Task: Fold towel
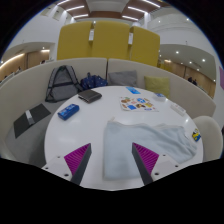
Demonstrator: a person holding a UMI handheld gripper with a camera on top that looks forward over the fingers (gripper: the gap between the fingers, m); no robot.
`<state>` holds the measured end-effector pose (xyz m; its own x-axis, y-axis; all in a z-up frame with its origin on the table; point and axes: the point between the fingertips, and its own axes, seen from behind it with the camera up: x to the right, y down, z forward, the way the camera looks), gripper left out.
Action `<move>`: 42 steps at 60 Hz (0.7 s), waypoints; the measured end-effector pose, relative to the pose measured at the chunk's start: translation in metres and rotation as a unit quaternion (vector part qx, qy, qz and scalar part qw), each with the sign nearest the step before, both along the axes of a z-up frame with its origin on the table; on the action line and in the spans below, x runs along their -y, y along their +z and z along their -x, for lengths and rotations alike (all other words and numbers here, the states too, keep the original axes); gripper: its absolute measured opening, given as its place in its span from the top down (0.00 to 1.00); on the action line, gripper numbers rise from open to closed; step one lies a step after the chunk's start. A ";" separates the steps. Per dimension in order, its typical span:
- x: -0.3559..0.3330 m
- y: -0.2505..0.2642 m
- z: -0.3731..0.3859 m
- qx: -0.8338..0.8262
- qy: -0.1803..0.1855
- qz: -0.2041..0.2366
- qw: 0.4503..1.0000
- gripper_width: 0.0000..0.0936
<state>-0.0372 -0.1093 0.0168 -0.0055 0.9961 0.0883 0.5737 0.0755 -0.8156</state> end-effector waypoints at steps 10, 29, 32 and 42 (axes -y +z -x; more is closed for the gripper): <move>-0.006 -0.035 0.027 0.025 0.002 -0.003 1.000 0.14; 0.012 -0.025 0.025 0.060 0.002 0.019 0.998 0.98; 0.022 -0.006 0.024 0.057 0.002 0.045 0.997 0.98; -0.005 0.081 0.030 0.018 -0.024 0.107 0.994 0.97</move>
